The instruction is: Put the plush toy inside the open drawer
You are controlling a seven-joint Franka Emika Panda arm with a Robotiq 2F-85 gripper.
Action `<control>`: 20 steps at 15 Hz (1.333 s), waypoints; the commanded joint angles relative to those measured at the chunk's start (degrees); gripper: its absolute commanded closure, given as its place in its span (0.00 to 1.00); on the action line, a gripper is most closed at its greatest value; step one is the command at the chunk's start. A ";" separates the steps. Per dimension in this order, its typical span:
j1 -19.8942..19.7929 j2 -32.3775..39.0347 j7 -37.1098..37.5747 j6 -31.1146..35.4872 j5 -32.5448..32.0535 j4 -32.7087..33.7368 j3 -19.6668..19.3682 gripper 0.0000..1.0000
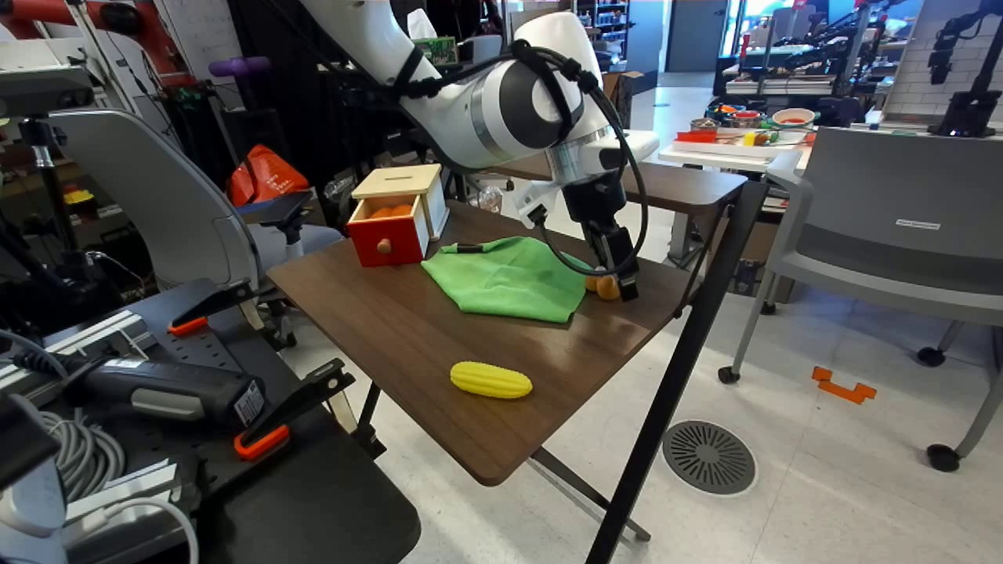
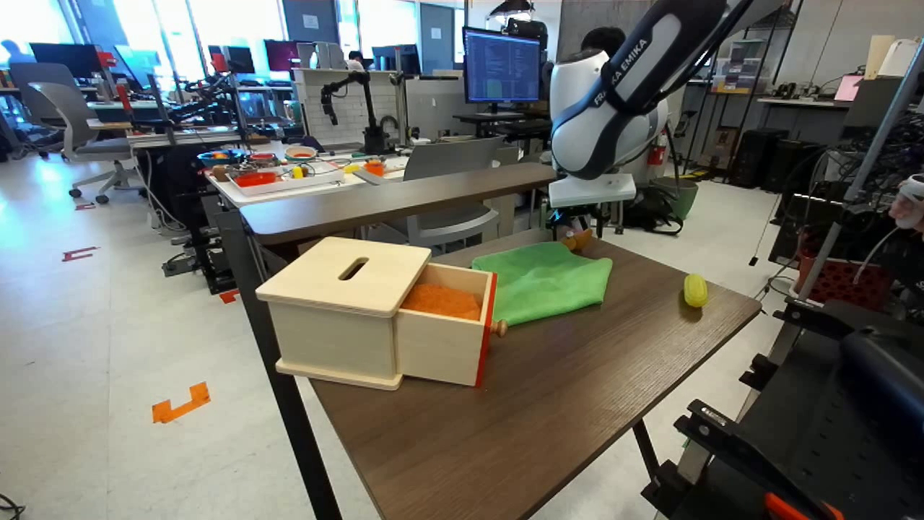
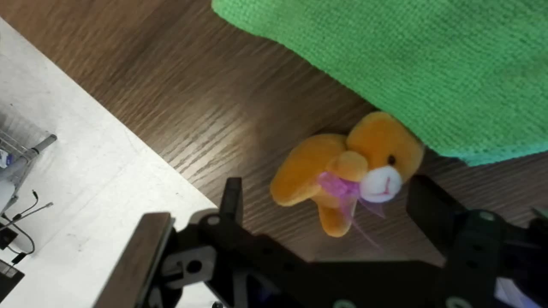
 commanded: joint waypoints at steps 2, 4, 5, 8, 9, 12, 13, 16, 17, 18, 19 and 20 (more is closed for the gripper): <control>-0.71 3.60 -2.66 -1.82 3.50 6.17 -0.02 0.42; -0.76 3.15 -2.84 -1.76 4.18 6.02 -0.02 0.58; -0.75 2.58 -2.95 -1.39 4.36 5.37 -0.07 0.65; -1.00 -0.37 -3.82 0.85 5.06 0.39 0.25 0.87; -1.33 -1.20 -4.44 1.51 5.42 -1.13 0.55 0.95; -0.81 -6.34 -5.11 3.60 5.88 -10.02 -0.21 1.00; -0.60 -8.22 -5.22 2.95 5.99 -12.90 -0.42 1.00; -0.88 -14.54 -6.49 2.26 6.33 -20.83 -0.42 0.98; -0.60 -16.66 -6.33 3.00 6.24 -23.61 -0.93 0.98; -0.58 -18.93 -6.39 3.52 6.31 -26.25 -1.10 0.98; -0.50 -21.48 -6.64 3.92 6.26 -29.05 -1.15 0.98; -0.11 -23.98 -6.52 4.45 5.89 -31.78 -1.62 0.98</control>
